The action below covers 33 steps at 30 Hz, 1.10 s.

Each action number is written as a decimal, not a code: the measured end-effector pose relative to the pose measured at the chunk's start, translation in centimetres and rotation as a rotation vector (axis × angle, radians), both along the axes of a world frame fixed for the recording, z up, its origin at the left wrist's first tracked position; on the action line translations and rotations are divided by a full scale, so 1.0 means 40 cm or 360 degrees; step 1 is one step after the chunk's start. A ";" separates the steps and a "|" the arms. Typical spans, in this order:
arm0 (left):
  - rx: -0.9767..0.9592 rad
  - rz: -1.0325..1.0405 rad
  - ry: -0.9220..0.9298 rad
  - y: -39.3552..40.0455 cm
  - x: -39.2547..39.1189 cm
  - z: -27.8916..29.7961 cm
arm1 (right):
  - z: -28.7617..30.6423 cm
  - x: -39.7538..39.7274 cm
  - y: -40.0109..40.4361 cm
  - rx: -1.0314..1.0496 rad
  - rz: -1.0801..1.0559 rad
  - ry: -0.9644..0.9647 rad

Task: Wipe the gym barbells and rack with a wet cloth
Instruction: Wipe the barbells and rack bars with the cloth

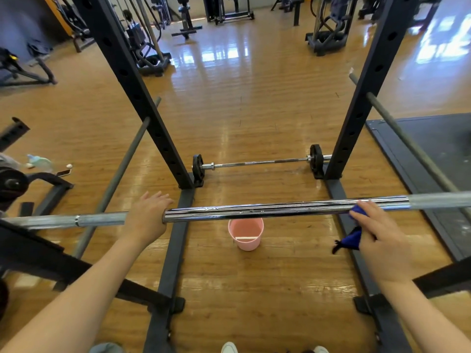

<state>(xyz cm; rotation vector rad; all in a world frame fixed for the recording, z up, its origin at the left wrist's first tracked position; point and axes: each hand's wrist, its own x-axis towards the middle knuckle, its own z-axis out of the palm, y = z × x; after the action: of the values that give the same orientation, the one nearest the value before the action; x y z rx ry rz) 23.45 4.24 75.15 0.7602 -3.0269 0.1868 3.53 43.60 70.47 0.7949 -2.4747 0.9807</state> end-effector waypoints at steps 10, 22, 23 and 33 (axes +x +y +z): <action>-0.0035 -0.0069 0.0126 -0.013 0.003 -0.020 | 0.015 -0.017 -0.036 -0.0034 -0.0056 0.0025; -0.0172 -0.0165 0.0307 -0.024 0.008 -0.045 | 0.028 -0.010 -0.092 -0.0017 0.0073 0.0041; -0.0174 -0.0165 0.0311 -0.024 0.008 -0.045 | 0.024 -0.011 -0.086 0.0022 0.0111 0.0054; -0.0140 -0.0155 0.0313 -0.025 0.008 -0.044 | 0.023 -0.028 -0.104 -0.0144 -0.0026 0.0140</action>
<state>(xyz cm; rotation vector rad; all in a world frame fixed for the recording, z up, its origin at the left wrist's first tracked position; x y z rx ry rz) 23.76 3.26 73.37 0.5857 -2.8403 0.2275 2.39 39.46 71.40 0.7705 -2.3411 1.0216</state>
